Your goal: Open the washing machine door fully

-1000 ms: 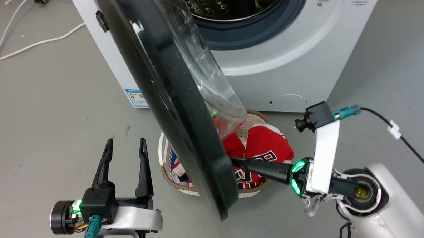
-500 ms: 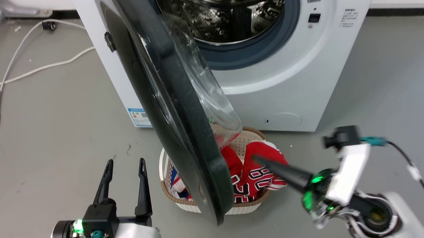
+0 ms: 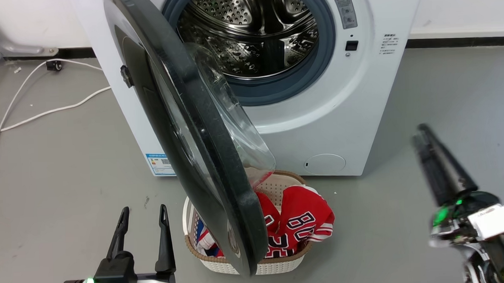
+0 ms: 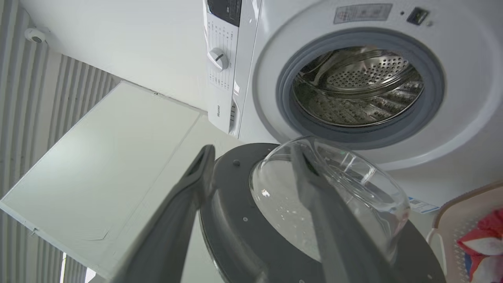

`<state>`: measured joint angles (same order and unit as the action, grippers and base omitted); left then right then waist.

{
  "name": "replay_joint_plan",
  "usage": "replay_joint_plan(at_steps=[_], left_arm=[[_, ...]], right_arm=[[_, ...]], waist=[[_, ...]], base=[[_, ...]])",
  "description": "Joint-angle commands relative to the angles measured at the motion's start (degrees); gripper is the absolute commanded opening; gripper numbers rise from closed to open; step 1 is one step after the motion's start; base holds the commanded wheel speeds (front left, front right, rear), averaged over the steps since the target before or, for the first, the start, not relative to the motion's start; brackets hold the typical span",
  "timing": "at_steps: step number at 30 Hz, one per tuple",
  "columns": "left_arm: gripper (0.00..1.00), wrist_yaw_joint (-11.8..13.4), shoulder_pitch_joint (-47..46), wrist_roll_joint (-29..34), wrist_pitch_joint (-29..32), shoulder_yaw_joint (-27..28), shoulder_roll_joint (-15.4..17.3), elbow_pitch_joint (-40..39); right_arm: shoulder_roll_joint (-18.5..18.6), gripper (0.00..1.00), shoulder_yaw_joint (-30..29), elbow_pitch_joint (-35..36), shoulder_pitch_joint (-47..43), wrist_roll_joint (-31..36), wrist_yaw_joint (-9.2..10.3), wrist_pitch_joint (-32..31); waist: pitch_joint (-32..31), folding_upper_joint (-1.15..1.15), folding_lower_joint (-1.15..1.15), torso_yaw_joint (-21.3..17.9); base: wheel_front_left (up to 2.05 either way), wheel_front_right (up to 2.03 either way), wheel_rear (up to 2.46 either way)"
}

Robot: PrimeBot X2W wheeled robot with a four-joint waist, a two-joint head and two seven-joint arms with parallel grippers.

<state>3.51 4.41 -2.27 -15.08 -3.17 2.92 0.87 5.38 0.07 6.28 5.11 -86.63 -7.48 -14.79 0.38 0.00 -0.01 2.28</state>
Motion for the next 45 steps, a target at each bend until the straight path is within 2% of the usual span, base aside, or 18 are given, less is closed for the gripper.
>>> replay_joint_plan(at_steps=[1, 5, 8, 10, 12, 16, 20, 28, 45], left_arm=[[1.0, 0.0, 0.6, 0.2, -0.1, 0.2, -0.1, -0.2], [1.0, 0.0, 0.9, 0.2, -0.1, 0.1, -0.1, -0.3], [1.0, 0.1, 1.0, 0.2, -0.1, 0.0, -0.1, -0.4], [1.0, 0.1, 1.0, 0.2, -0.1, 0.1, 0.0, -0.4], [1.0, 0.1, 1.0, 0.2, -0.1, 0.1, 0.0, -0.3], [1.0, 0.3, 1.0, 0.1, -0.1, 0.1, 0.0, -0.5], [1.0, 0.3, 0.8, 0.0, -0.1, -0.1, 0.0, -0.4], [1.0, 0.3, 0.4, -0.2, -0.1, -0.5, -0.1, -0.1], [1.0, 0.2, 0.8, 0.1, -0.1, -0.5, 0.0, 0.3]], right_arm=[[0.8, 1.0, -0.8, 0.9, -0.9, 3.5, -0.03, 2.7], [1.8, 1.0, 0.1, 2.5, -2.3, 14.7, -0.03, 14.2], [4.7, 1.0, 2.2, 2.7, -3.4, 25.0, -0.02, 23.4], [7.3, 1.0, 4.3, 1.6, -4.3, 34.9, -0.03, 28.0], [8.7, 1.0, 4.5, 0.9, -4.3, 47.0, -0.02, 29.6], [3.5, 1.0, 1.7, 3.6, -5.4, 61.1, -0.01, 29.9], [0.1, 1.0, -0.1, 5.2, -7.2, 70.1, -0.01, 30.0], [-2.3, 1.0, -2.6, 1.9, -11.2, 79.0, -0.01, 30.0], [-2.6, 1.0, -3.0, -1.7, -15.7, 78.6, -0.01, 30.0]], waist=[[-0.2, 0.0, 0.01, -0.3], [-0.4, 0.0, 0.01, -0.7], [-0.5, 0.0, 0.01, -0.8], [-0.6, 0.0, 0.01, -0.9], [-0.6, 0.0, 0.01, -0.9], [-0.4, 0.0, 0.01, -0.9], [-0.3, 0.0, 0.01, -0.8], [-0.2, 0.0, 0.01, -0.2], [-0.7, 0.0, 0.01, 0.2]], base=[[0.0, 0.0, 0.0], [0.0, 0.0, 0.0], [0.0, 0.0, 0.0], [0.0, 0.0, 0.0], [0.0, 0.0, 0.0], [0.0, 0.0, 0.0], [0.0, 0.0, 0.0], [0.0, 0.0, 0.0], [0.0, 0.0, 0.0]])
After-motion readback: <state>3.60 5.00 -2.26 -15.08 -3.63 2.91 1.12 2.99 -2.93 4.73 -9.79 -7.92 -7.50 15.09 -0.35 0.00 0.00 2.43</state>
